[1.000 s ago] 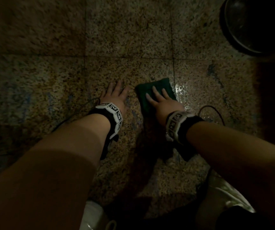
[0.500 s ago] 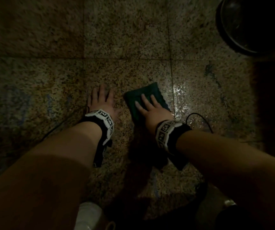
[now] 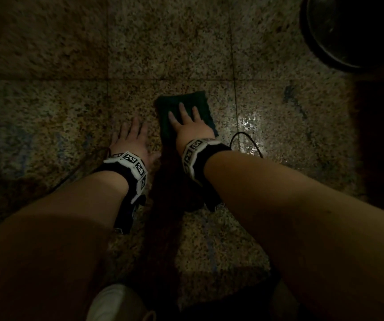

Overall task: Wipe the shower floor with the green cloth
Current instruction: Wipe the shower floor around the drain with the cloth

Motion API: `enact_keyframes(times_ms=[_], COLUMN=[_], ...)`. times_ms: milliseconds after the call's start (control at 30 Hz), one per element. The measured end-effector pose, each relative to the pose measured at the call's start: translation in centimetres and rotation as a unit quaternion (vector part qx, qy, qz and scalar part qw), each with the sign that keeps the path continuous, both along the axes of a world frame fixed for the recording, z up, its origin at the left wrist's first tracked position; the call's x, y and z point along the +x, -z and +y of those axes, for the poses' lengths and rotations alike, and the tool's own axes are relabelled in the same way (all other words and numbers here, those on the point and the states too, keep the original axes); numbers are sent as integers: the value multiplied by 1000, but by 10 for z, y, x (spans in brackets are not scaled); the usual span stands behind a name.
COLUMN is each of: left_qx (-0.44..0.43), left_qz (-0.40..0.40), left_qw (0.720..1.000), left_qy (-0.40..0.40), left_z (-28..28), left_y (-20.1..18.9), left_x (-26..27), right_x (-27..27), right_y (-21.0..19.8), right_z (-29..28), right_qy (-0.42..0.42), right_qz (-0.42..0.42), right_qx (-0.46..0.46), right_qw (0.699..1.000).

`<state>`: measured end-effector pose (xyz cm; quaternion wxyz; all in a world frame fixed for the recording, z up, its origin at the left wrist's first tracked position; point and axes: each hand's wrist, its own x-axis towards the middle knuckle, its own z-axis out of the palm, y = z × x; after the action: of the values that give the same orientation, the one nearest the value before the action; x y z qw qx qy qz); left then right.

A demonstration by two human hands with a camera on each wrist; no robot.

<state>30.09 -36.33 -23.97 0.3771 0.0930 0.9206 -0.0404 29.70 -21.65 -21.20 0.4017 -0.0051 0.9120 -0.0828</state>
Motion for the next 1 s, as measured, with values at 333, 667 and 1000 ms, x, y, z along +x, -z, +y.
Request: enact_keyframes(times_ms=[333,667,1000], left_qx=[-13,-27,2], left_qz=[41,-11,1], left_qw=[999,999,1000], left_qy=[19,-23,-31], left_z=[-18,-16,-21], left_y=[-3,-9,-8], left_x=[-3,-10,-9], right_x=[56,7,30], right_y=[5,0,4], right_z=[-7,-32,-34], right_qy=[-85,-24,-59], right_qz=[-18,-13,3], right_qx=[-24,-32,-38], right_qw=[996,999,998])
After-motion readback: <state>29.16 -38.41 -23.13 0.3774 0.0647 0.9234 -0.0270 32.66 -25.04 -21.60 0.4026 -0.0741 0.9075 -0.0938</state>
